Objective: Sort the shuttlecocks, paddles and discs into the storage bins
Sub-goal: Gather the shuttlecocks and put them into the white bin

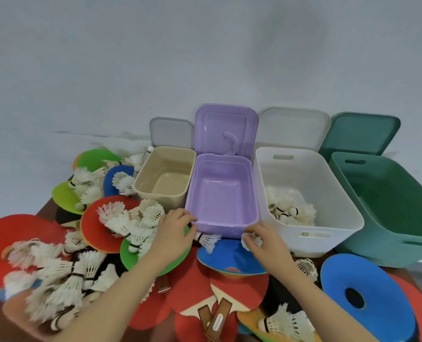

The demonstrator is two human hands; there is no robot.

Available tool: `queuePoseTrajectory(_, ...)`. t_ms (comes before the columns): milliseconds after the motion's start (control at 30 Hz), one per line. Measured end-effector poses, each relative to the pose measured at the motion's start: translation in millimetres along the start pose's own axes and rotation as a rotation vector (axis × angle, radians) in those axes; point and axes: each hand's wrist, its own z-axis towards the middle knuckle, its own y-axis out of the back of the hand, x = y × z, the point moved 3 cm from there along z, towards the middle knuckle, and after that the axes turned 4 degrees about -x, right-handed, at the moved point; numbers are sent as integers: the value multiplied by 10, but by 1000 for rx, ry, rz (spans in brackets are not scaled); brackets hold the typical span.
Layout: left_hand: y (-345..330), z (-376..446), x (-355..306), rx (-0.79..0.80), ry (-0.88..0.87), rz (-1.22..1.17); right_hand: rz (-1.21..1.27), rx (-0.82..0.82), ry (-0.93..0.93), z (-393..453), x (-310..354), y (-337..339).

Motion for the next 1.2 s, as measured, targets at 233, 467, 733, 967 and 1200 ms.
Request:
queuePoseTrajectory(233,95,-299,532,58,224,142,48,48,-4,-2,205,-391)
queuePoseTrajectory(467,198,-311,979,178,240,159,123,98,58,283,775,-924)
queuePoseTrajectory(733,199,-69,1114,17,212,151,-345,149,160,618,1003,-1469)
queuePoseTrajectory(967,229,-10,1119,-111,233,22,-327,42,139,627,1050,-1564)
queuePoseTrajectory(1200,653,126,946,-299,201,-177,30,-106,80,556,1200,-1156)
